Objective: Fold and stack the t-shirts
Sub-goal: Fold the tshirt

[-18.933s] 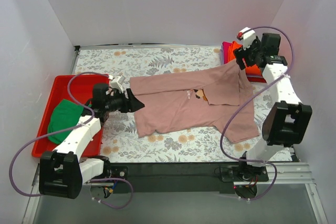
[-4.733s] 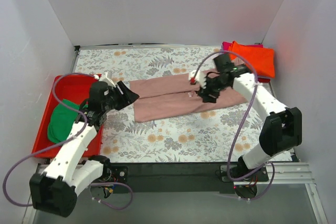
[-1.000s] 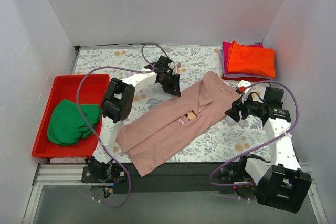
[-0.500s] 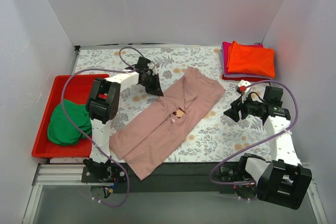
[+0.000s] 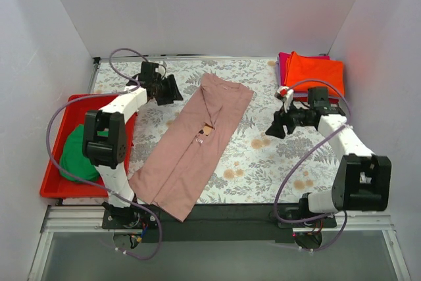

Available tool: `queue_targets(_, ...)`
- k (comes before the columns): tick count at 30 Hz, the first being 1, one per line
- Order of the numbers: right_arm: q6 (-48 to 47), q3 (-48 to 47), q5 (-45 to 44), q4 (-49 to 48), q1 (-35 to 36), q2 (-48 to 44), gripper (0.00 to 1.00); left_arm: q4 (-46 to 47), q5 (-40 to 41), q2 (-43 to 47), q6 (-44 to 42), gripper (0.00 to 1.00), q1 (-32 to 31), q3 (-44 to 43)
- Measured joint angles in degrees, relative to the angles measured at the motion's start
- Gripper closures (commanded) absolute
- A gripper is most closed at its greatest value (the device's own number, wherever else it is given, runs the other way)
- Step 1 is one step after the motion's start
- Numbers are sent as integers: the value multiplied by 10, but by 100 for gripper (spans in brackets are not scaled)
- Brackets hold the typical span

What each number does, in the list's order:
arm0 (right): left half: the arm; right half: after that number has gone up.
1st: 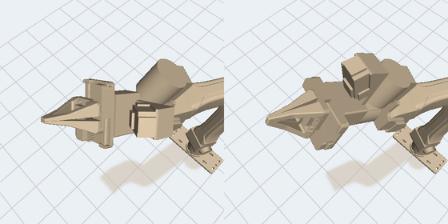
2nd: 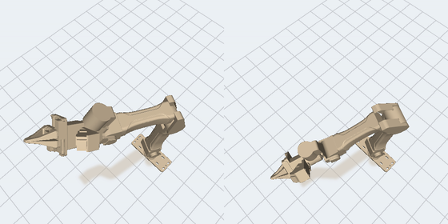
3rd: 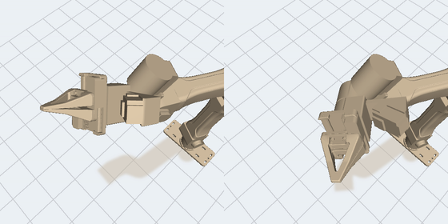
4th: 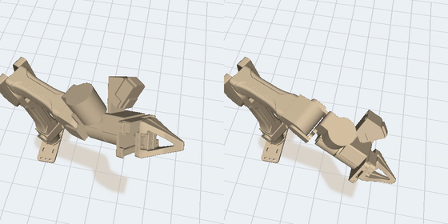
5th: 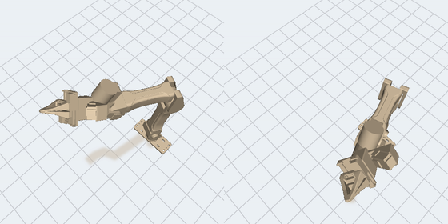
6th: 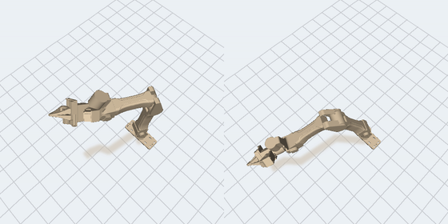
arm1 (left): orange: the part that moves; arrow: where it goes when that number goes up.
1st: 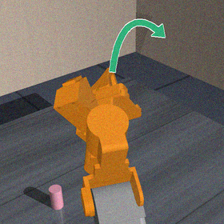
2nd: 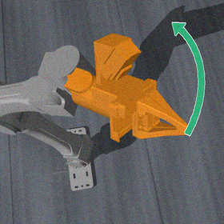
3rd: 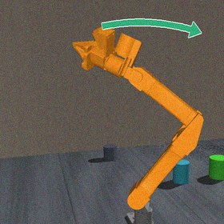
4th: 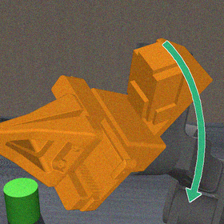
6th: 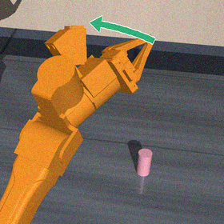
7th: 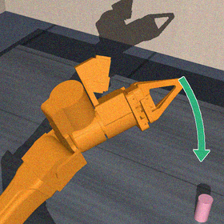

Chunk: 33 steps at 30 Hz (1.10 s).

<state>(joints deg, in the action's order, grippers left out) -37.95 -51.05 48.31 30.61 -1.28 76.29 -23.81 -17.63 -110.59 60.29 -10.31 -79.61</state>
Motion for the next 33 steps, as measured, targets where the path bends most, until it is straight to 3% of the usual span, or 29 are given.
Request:
queue_targets(8, 221, -138, -92, -101, 74, 194, 34, 95, 77, 267, -14, 33, -5, 67)
queue_targets(15, 359, -219, -136, -156, 83, 322, 35, 133, 98, 493, -15, 32, -3, 204)
queue_targets(21, 425, -258, -148, -182, 94, 395, 36, 95, 95, 614, -6, 32, -3, 316)
queue_targets(28, 483, -307, -146, -211, 107, 450, 39, 65, 87, 689, 16, 32, -3, 348)
queue_targets(31, 499, -325, -143, -222, 109, 467, 47, 59, 86, 702, 22, 32, -3, 355)
queue_targets(33, 503, -335, -144, -227, 110, 477, 63, 58, 86, 703, 24, 32, -3, 360)
